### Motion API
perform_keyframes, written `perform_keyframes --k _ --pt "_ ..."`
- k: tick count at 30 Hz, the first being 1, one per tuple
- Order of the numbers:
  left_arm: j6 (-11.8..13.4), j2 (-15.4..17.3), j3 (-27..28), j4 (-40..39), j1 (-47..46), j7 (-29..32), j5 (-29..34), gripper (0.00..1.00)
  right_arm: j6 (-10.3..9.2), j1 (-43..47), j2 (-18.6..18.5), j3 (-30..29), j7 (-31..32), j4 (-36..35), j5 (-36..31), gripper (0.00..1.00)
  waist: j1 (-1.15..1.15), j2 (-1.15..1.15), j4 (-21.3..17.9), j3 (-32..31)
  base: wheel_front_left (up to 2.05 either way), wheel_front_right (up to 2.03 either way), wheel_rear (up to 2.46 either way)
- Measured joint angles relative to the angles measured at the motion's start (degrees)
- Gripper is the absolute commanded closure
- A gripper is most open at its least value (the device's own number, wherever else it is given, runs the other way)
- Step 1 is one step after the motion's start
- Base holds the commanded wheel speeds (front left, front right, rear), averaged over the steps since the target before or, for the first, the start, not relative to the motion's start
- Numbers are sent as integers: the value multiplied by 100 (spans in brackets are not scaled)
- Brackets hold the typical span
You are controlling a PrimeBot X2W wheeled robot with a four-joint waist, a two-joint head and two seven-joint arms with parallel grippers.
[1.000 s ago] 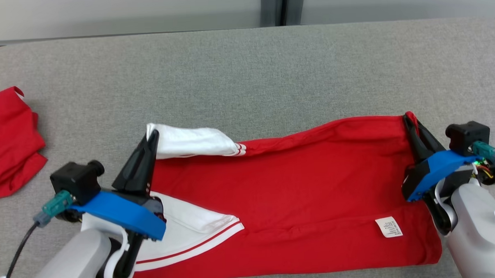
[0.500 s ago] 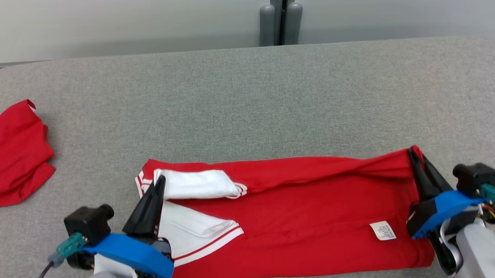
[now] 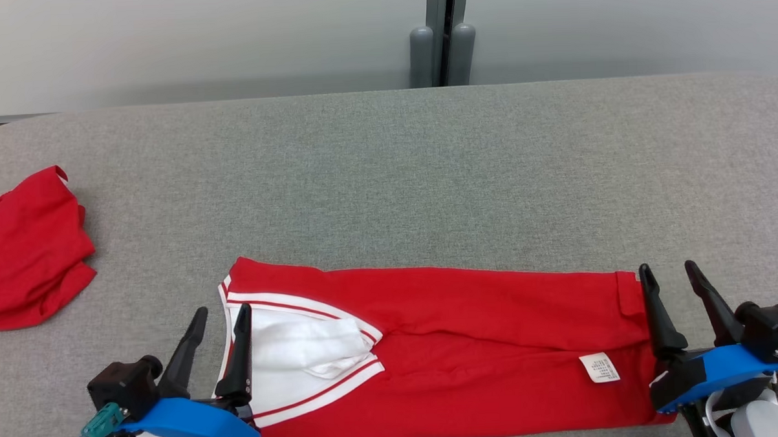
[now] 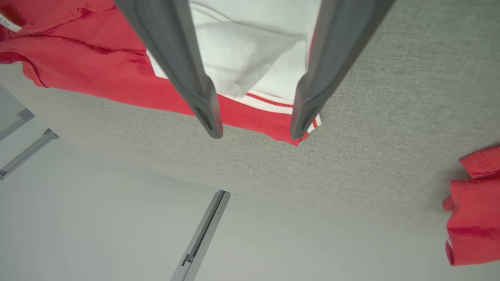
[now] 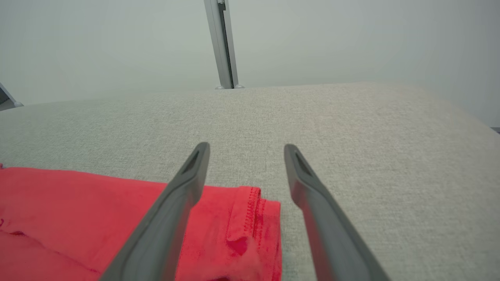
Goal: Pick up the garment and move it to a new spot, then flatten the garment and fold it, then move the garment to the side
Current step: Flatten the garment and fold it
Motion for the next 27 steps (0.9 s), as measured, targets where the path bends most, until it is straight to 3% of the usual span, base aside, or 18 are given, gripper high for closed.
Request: perform_keyframes --k 8,17,22,27 --pt "-138 -584 1377 -258 487 -1 1121 0 -1 251 7 -235 0 -417 -16 0 0 0 -26 -79 0 0 0" --pt "-410 -1377 2671 -595 749 -1 2718 0 -1 138 44 -179 81 468 -105 0 0 0 78 -19 0 0 0" --pt "-587 -1797 3217 -728 843 -1 3288 0 -1 41 86 -113 250 959 -71 0 0 0 94 15 0 0 0" --pt "-720 -2000 3619 -703 899 -1 3637 0 0 -35 148 -1 356 1326 -26 0 0 0 92 33 0 0 0"
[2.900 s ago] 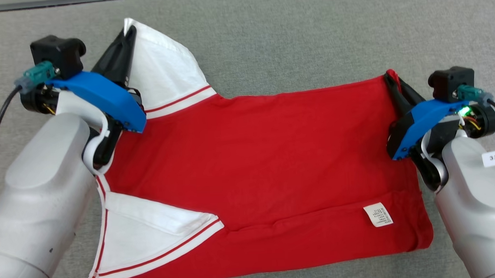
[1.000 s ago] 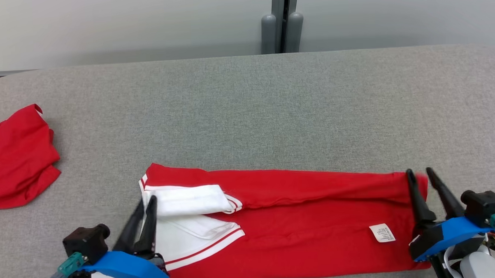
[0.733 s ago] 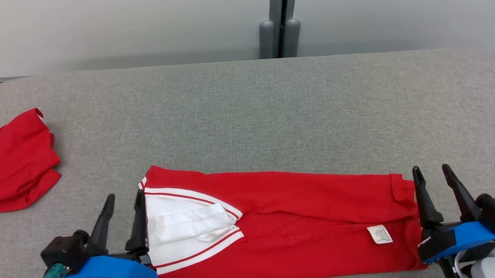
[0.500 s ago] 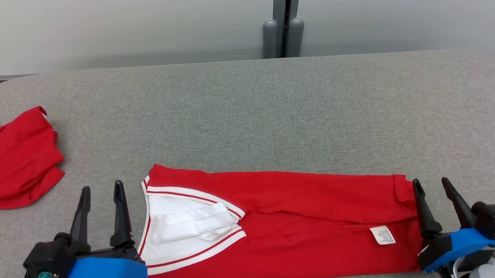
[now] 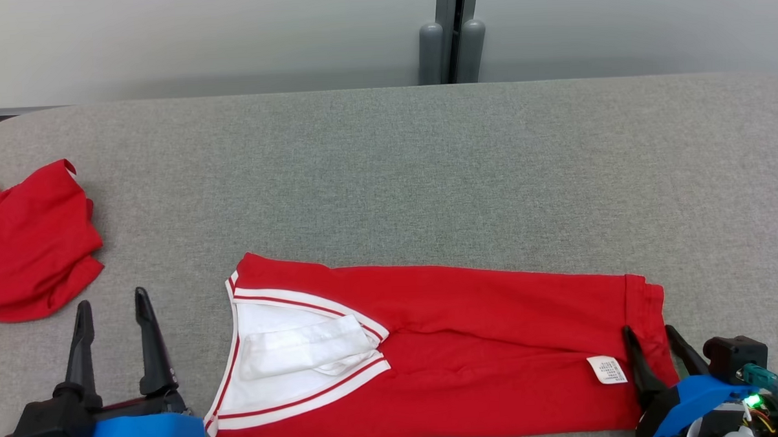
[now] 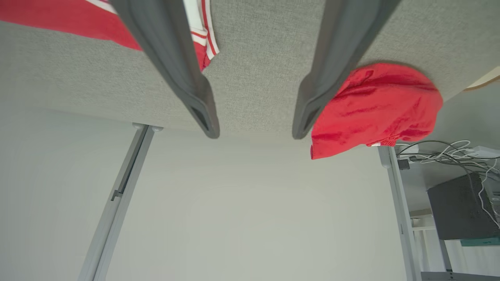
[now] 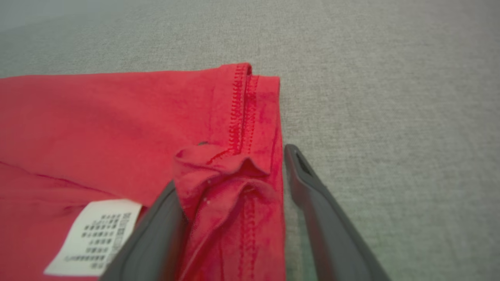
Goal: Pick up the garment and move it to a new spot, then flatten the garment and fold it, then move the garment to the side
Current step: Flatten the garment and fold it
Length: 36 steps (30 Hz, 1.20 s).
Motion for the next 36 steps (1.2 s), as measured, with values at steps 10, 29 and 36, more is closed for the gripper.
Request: perform_keyframes --k 10,29,36 --pt "-94 -134 315 220 64 0 433 0 -8 -99 86 294 74 249 277 100 -1 0 -16 -18 0 0 0" --pt "-46 -155 330 241 63 0 590 0 2 -214 -1241 -850 43 163 404 100 0 1 -218 -167 0 0 0" --pt "-12 -157 280 242 64 0 553 0 1 -148 -958 -910 294 -446 234 100 0 1 -252 -202 0 0 0"
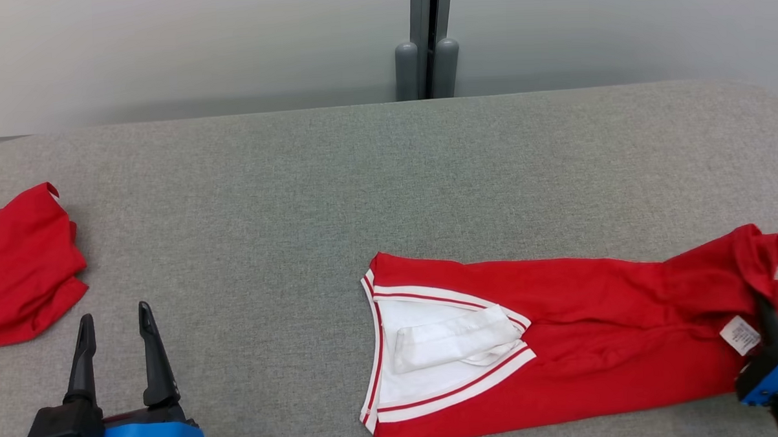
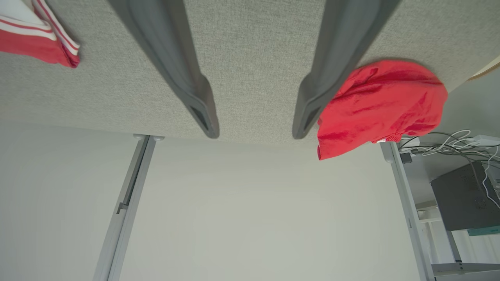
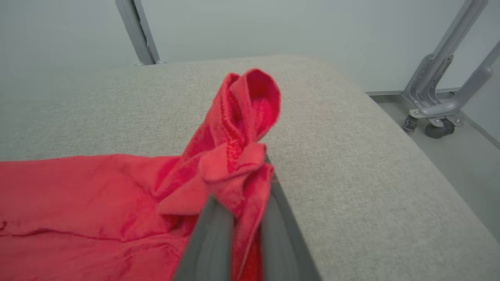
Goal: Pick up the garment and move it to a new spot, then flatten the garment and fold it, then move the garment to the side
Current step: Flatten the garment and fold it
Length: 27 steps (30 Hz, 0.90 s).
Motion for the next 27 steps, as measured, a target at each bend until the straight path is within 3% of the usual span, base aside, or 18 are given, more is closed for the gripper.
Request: perform_keyframes --k 6,13,27 --pt "24 1 -35 56 12 0 -59 0 -1 279 468 259 235 -769 -3 100 0 0 6 -48 0 0 0" --pt "45 0 -97 99 17 0 -58 0 -1 405 983 1055 500 -1549 -3 100 0 0 53 -99 0 0 0" --pt "-1 0 -235 235 -7 0 -101 0 -1 2 1468 2460 590 -1499 91 100 0 -1 293 -138 0 0 0"
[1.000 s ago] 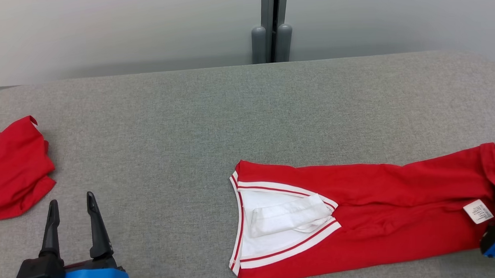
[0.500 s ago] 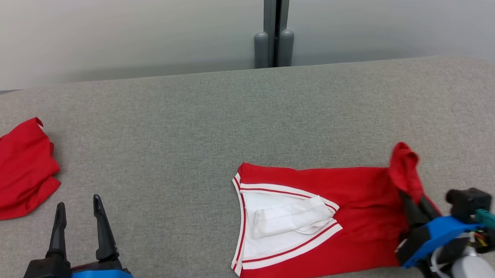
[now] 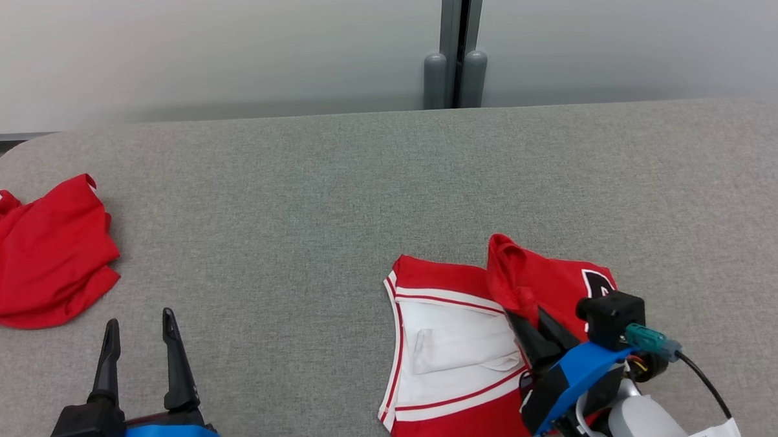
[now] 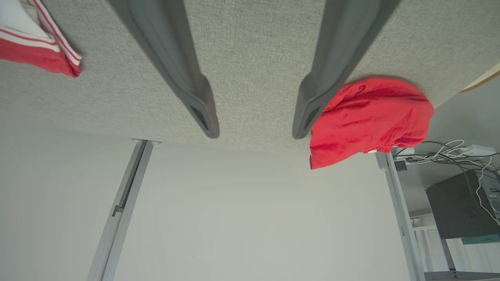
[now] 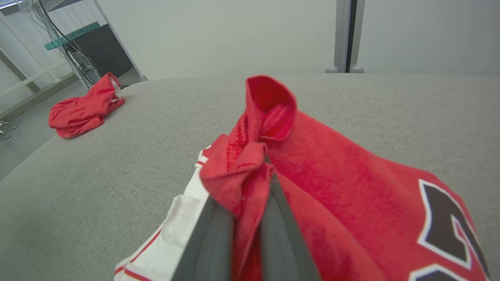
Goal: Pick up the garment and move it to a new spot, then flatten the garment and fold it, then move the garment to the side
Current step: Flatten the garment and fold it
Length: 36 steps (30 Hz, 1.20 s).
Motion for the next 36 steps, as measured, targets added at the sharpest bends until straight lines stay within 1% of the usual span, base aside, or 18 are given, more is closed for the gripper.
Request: perform_keyframes --k 6,9,12,16,17,18,23,27,32,36 --pt "1 1 -42 22 -1 0 -7 0 0 -258 118 489 -104 256 114 100 0 0 52 7 0 0 0" --pt "1 1 -53 33 -9 0 -7 0 0 -404 141 620 -186 398 186 100 0 0 75 32 0 0 0" --pt "-1 0 -82 37 -62 0 -7 0 0 -526 140 876 -283 494 455 100 0 0 102 55 0 0 0" --pt "-7 1 -107 46 -91 0 -5 0 0 -609 152 1126 -355 759 593 100 0 0 130 89 0 0 0" --pt "-5 1 -110 46 -96 0 -5 0 0 -643 152 1179 -355 839 610 84 0 0 132 98 0 0 0" --pt "-5 1 -116 46 -103 0 -4 0 0 -665 151 1228 -375 906 622 0 0 0 132 108 0 0 0" --pt "-5 1 -85 63 -125 0 -1 0 0 -754 152 1302 -616 1098 697 0 0 0 96 133 0 0 0" --pt "-7 1 -34 79 -125 0 2 0 0 -773 154 1193 -834 1124 543 0 0 0 42 95 0 0 0" --pt "-49 1 33 82 -125 0 11 0 0 -755 92 680 -1026 933 235 0 0 0 -40 44 0 0 0" --pt "-49 0 32 62 -122 0 47 0 0 -631 -148 145 -1133 605 -14 0 0 0 -113 1 0 0 0"
